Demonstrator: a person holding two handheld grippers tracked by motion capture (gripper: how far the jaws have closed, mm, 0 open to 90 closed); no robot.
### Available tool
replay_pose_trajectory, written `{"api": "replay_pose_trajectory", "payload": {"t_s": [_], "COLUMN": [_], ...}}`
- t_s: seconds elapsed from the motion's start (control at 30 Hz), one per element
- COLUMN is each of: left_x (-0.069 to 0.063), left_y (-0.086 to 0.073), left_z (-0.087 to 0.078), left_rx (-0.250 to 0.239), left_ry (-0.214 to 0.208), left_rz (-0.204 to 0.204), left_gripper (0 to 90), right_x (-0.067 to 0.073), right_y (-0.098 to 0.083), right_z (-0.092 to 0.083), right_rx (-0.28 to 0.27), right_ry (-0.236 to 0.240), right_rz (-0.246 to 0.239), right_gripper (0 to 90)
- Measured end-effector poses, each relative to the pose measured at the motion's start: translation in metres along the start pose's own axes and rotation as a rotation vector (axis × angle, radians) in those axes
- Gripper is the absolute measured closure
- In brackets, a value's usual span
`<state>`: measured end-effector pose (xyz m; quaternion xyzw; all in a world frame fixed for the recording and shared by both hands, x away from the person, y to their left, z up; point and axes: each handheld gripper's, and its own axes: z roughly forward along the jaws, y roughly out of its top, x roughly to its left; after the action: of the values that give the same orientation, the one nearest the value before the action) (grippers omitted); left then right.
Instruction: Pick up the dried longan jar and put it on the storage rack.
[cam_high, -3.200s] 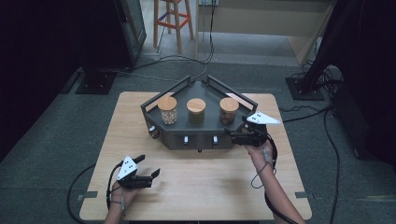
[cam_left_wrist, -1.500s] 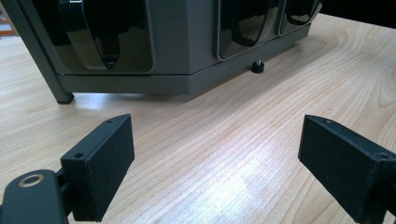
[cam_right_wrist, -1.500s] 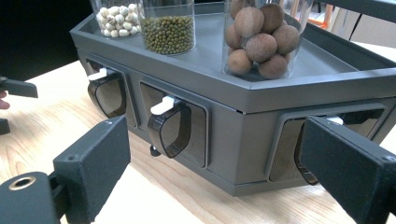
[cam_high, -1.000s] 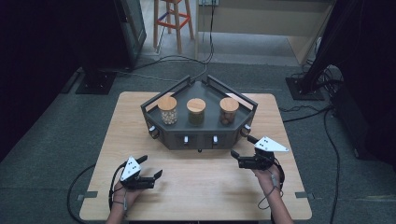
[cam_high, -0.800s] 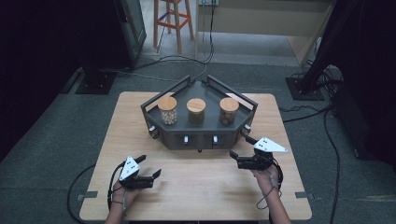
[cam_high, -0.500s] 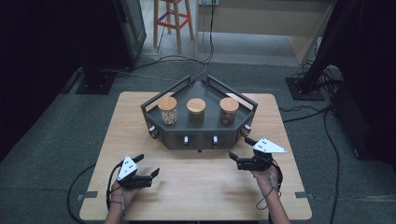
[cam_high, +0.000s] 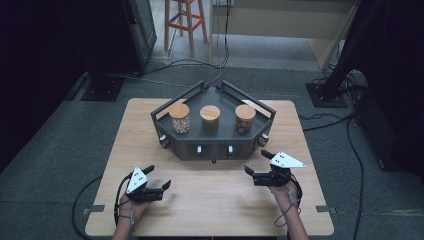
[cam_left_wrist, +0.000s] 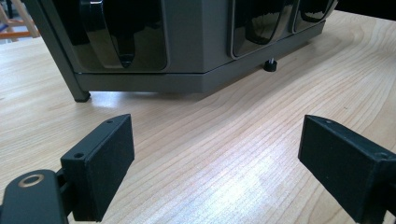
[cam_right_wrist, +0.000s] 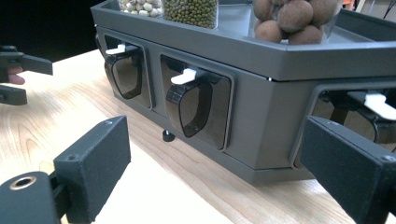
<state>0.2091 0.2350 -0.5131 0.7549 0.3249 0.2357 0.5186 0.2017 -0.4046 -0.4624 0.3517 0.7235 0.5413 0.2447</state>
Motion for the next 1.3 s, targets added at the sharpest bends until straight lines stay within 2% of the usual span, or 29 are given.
{"api": "replay_pose_trajectory", "payload": {"t_s": [0.43,0.63,0.77,1.07,1.17,1.3], "left_x": [0.0,0.0,0.0,0.0,-0.001,-0.001], "left_y": [0.0,0.0,0.0,0.0,0.0,0.0], "left_z": [0.0,0.001,0.001,0.002,0.001,0.001], "left_rx": [0.002,0.004,0.003,0.005,0.003,0.0], "left_ry": [-0.001,-0.003,-0.004,-0.007,-0.006,-0.004], "left_rz": [-0.001,0.003,0.002,0.003,0.003,0.001], "left_gripper": [10.5,10.5,10.5,10.5,10.5,10.5], "right_x": [-0.004,-0.004,-0.007,-0.005,-0.004,-0.005], "right_y": [-0.021,-0.03,-0.037,-0.041,-0.041,-0.042], "right_z": [0.005,0.009,0.011,0.017,0.018,0.017], "right_rx": [-0.005,-0.002,0.0,0.031,0.048,0.047], "right_ry": [-0.001,0.003,0.012,0.022,0.017,0.021], "right_rz": [0.043,0.011,0.033,0.033,0.019,0.031], "right_gripper": [8.7,8.7,8.7,8.8,8.7,8.8]}}
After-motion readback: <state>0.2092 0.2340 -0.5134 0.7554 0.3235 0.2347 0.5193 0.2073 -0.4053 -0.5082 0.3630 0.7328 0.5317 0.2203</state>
